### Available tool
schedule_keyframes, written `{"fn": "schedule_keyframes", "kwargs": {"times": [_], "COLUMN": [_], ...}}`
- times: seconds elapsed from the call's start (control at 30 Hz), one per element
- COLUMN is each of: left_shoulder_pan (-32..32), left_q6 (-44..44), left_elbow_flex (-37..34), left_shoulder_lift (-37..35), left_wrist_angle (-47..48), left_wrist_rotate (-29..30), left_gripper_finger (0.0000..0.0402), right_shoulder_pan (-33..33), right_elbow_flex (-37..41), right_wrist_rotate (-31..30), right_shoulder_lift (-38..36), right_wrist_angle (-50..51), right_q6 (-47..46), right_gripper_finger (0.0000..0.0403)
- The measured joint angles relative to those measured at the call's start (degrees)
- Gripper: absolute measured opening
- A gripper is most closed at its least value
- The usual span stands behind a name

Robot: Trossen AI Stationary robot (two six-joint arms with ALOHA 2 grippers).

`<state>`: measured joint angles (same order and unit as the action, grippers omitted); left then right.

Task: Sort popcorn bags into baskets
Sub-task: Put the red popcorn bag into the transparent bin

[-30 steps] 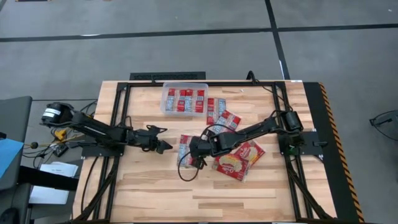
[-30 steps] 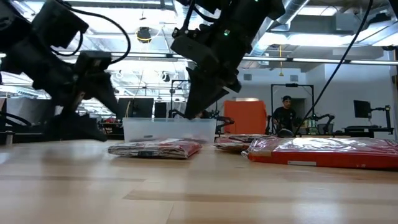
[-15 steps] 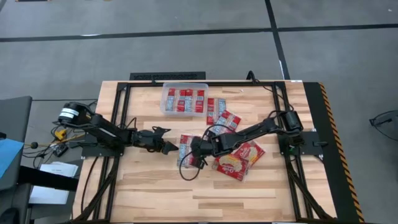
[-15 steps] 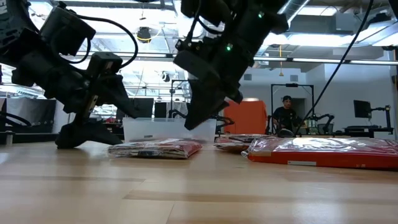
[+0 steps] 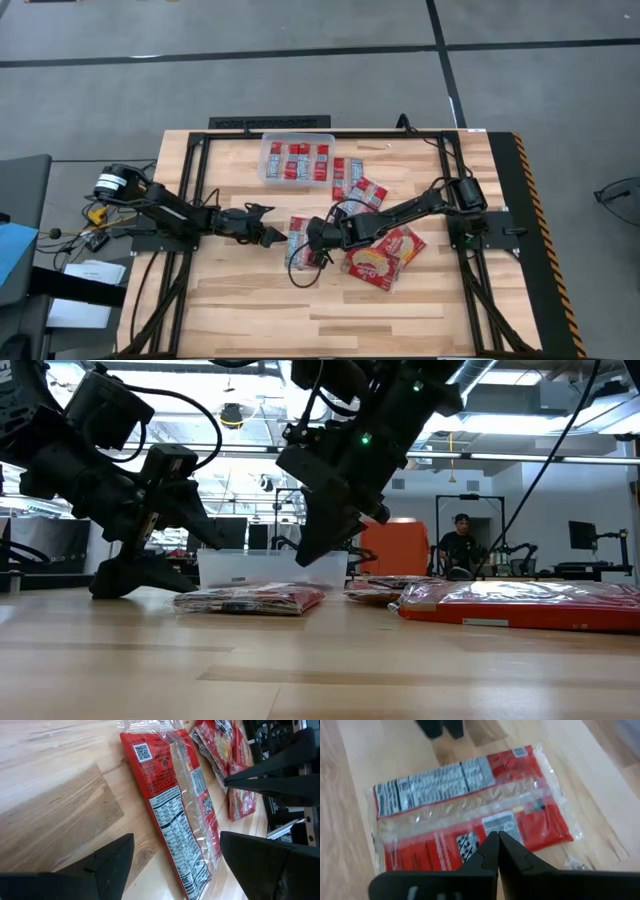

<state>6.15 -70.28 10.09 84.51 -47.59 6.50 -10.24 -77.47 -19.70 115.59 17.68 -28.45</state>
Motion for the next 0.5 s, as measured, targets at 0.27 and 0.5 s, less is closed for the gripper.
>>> {"fn": "schedule_keyframes", "kwargs": {"times": [0.27,0.5], "left_shoulder_pan": [0.0,0.0], "left_q6": [0.0,0.0], "left_elbow_flex": [0.0,0.0], "left_shoulder_lift": [0.0,0.1], "left_wrist_angle": [0.0,0.0], "left_wrist_rotate": [0.0,0.0], "left_gripper_finger": [0.0286,0.0286], "right_shoulder_pan": [-0.9,-0.9], "right_elbow_flex": [3.7,5.8], "right_wrist_rotate": [0.0,0.0], "right_shoulder_lift": [0.0,0.0], "right_wrist_angle": [-3.7,-6.7], "right_q6": [-2.5,-4.1], "right_gripper_finger": [0.0015,0.0027]}}
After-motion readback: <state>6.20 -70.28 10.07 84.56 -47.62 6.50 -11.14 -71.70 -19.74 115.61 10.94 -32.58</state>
